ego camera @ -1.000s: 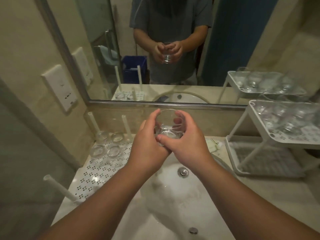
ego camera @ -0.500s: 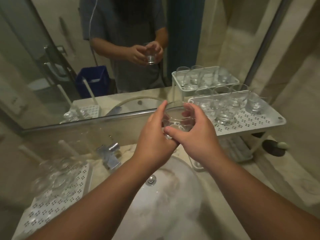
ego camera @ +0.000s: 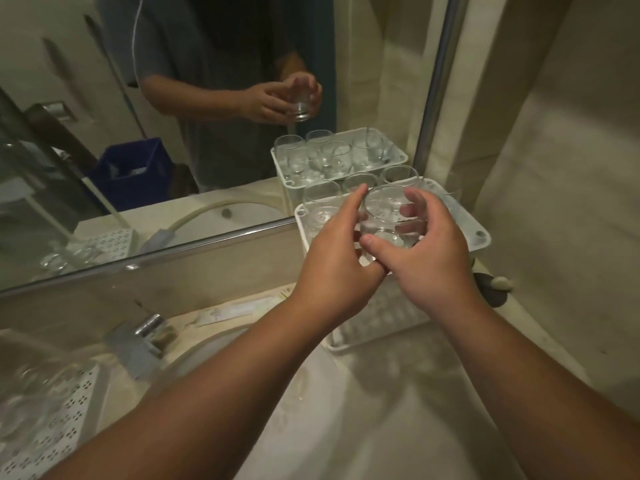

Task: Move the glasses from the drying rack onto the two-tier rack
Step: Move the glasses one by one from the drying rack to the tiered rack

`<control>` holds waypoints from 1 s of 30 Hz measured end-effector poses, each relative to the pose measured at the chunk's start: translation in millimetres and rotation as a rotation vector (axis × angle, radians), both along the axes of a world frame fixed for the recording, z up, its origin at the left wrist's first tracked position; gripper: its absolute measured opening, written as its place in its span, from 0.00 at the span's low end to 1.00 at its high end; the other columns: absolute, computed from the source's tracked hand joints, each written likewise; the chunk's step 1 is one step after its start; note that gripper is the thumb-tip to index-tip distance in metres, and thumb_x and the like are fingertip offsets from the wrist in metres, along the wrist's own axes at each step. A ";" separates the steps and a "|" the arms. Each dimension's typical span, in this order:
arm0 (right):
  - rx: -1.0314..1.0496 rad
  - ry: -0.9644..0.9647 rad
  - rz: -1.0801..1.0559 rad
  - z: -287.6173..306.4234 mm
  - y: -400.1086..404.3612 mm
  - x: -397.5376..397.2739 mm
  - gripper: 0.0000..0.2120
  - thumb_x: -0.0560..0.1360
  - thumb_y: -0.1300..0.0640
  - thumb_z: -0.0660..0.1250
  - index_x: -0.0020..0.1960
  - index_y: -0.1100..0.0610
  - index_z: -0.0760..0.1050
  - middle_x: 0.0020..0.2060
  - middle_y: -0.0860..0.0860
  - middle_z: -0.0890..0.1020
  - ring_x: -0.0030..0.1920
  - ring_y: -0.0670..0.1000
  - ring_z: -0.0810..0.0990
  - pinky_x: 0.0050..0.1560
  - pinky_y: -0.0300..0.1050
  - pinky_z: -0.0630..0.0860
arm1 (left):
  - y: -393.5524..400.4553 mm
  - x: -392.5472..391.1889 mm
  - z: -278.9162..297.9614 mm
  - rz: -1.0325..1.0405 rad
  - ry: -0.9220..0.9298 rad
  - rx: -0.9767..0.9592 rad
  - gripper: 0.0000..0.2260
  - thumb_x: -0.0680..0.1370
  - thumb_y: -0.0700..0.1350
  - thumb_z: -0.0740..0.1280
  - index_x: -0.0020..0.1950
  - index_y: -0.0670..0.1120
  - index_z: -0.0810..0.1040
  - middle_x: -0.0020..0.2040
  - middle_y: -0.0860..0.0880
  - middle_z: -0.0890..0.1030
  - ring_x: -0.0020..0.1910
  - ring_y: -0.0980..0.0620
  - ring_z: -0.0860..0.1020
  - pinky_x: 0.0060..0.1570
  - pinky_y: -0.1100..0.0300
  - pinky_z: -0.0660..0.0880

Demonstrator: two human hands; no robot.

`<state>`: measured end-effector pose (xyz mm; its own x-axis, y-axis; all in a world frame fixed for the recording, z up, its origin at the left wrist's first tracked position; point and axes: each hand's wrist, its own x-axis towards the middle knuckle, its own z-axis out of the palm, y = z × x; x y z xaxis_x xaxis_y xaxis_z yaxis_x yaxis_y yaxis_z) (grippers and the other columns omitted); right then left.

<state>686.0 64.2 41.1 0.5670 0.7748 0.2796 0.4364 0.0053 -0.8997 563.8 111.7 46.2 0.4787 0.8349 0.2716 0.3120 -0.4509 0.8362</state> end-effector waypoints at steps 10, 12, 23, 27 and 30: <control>-0.027 -0.003 -0.062 -32.2 15.2 60.8 0.42 0.62 0.42 0.80 0.72 0.45 0.66 0.60 0.43 0.75 0.55 0.41 0.77 0.50 0.35 0.72 | 4.2 62.4 -28.0 0.197 0.079 0.064 0.25 0.71 0.47 0.74 0.66 0.54 0.72 0.49 0.55 0.78 0.47 0.59 0.76 0.44 0.64 0.73; -0.051 -0.008 -0.074 -37.1 19.9 66.8 0.42 0.63 0.42 0.80 0.72 0.44 0.65 0.61 0.43 0.75 0.55 0.41 0.76 0.46 0.30 0.68 | 6.0 67.1 -31.7 0.211 0.092 0.044 0.24 0.72 0.49 0.74 0.66 0.55 0.72 0.47 0.59 0.79 0.47 0.62 0.77 0.42 0.68 0.71; -0.155 -0.044 -0.061 -55.4 48.0 92.3 0.43 0.65 0.43 0.79 0.74 0.49 0.63 0.64 0.46 0.76 0.60 0.46 0.77 0.59 0.47 0.75 | 8.3 79.2 -51.7 0.142 0.150 -0.037 0.23 0.74 0.50 0.74 0.65 0.55 0.70 0.59 0.59 0.80 0.57 0.58 0.79 0.54 0.60 0.77; -0.170 -0.047 -0.039 -57.3 52.8 95.6 0.44 0.64 0.44 0.80 0.74 0.50 0.64 0.66 0.47 0.76 0.62 0.47 0.77 0.60 0.44 0.73 | 9.7 82.2 -54.2 0.146 0.180 -0.026 0.24 0.75 0.51 0.73 0.68 0.53 0.69 0.62 0.58 0.79 0.59 0.57 0.78 0.55 0.59 0.77; -0.185 -0.050 -0.015 -58.5 55.1 96.6 0.43 0.65 0.46 0.80 0.73 0.50 0.63 0.69 0.49 0.75 0.67 0.48 0.75 0.62 0.42 0.71 | 9.8 83.8 -55.5 0.152 0.204 -0.015 0.24 0.75 0.51 0.71 0.69 0.53 0.68 0.62 0.57 0.79 0.59 0.56 0.78 0.55 0.57 0.77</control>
<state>782.6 119.3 -17.4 0.5674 0.8074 0.1616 0.4796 -0.1645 -0.8619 647.6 121.6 -9.4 0.3912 0.9047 0.1690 0.5384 -0.3739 0.7552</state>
